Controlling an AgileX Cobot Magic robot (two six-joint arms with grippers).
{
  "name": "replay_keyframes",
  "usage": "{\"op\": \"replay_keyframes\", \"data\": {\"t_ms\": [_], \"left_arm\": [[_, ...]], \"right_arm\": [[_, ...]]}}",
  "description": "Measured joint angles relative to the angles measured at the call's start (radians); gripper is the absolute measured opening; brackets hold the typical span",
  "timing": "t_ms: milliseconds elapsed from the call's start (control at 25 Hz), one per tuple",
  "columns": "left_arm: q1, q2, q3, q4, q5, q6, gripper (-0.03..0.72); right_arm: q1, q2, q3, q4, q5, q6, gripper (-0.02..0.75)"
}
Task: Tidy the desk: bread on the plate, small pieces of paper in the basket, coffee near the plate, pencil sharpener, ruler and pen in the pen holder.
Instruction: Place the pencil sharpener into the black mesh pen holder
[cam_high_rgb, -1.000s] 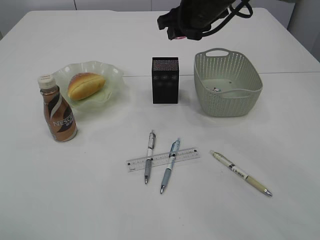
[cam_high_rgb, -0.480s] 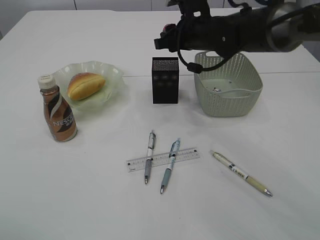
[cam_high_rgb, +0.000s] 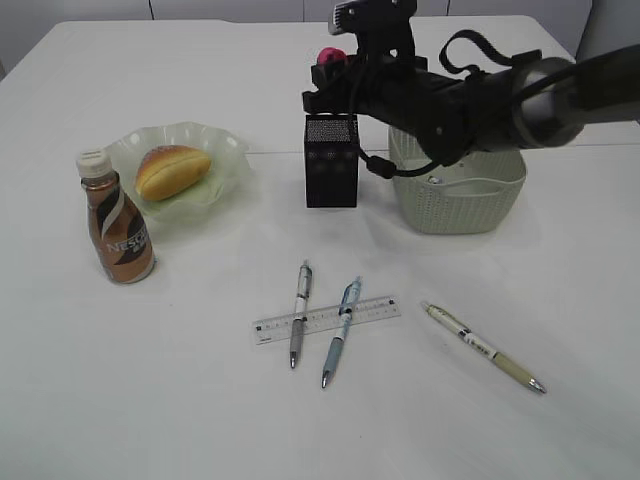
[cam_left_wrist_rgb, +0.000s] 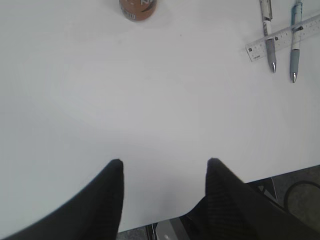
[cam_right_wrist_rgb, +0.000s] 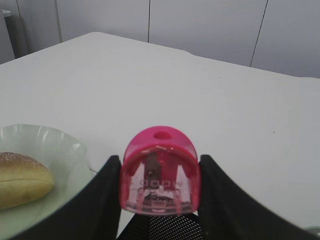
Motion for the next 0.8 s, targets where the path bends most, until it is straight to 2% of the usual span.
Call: {"op": "replay_keyframes", "data": {"t_ms": [240,800], "left_arm": [[0.0,0.0,0.0,0.0,0.0,0.0,0.38],[0.0,0.0,0.0,0.0,0.0,0.0,0.379]], "right_arm": [[0.0,0.043,0.002,-0.002,-0.086,0.0,0.333],[0.0,0.103,0.0,0.003,-0.127,-0.044,0.333]]}}
